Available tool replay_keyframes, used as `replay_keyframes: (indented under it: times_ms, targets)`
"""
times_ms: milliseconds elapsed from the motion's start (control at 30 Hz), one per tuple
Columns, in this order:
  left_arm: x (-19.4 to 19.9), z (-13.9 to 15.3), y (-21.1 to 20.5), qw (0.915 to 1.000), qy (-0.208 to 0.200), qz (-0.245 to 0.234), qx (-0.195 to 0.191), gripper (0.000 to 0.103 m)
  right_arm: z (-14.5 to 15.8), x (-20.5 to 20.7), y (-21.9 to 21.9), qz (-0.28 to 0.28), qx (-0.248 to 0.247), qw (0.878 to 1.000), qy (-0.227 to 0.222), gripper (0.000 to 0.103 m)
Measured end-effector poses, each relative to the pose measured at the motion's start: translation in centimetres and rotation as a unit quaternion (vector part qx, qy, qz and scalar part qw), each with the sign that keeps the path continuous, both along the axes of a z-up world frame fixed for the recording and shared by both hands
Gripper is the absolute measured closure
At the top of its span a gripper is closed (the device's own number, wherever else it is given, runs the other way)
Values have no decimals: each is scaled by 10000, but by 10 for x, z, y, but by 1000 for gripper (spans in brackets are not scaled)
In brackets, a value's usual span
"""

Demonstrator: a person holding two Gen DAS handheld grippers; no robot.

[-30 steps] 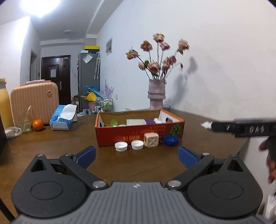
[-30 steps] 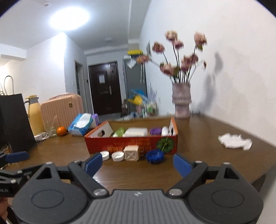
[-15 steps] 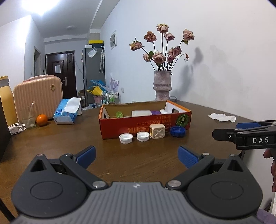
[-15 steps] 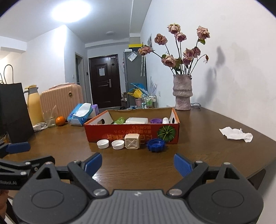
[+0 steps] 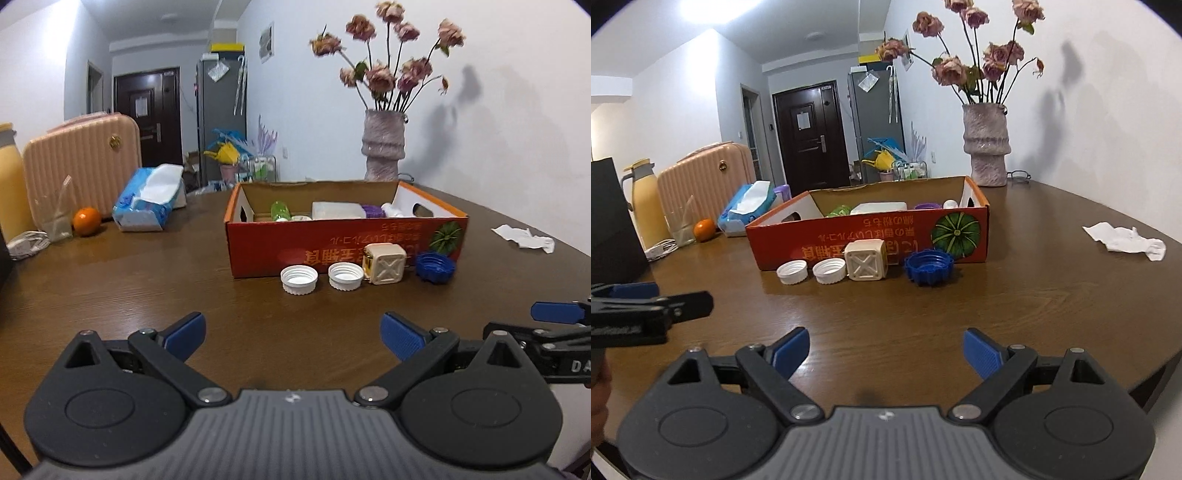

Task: Organize rigid objects
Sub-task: 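Move both tools back toward the white caps beside the box, then grasp a white screw cap with the left tool while the right tool grasps another white cap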

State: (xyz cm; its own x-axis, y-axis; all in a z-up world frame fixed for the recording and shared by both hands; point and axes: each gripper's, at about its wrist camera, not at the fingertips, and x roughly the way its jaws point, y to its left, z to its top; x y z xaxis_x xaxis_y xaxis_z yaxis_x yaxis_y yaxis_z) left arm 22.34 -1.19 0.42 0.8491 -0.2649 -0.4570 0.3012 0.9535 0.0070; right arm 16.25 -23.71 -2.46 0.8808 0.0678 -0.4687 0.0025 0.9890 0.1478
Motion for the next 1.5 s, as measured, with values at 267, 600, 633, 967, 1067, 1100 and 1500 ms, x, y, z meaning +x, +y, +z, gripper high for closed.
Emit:
replay_keyframes:
  times_ms: [267,600,633,967,1067,1100,1500]
  targets:
    - [65,-9,-21,9990,304,-251,201,19,3,53,-3,196,2,9998,90,15]
    - [127,-26,-31,9950,866,-441,223,30,-1,111,16,972,230,9944,355,55]
    - [131,-27,-30,9950,866,-459,189,35,-3,115,20,1042,223,9935,389,57]
    - [136,-23,-5,9966,735,-247,-279,63,-10,153,47,1363,12,9887,623,57]
    - [134,-18,8,9963,693,-117,-491,63,-13,163,55,1336,-158,9886,675,58]
    - [133,-17,11,9964,667,-75,-522,63,-12,166,57,1338,-173,9887,660,57]
    - [127,-12,11,9973,502,-36,-529,63,-12,182,76,1208,-404,9895,687,64]
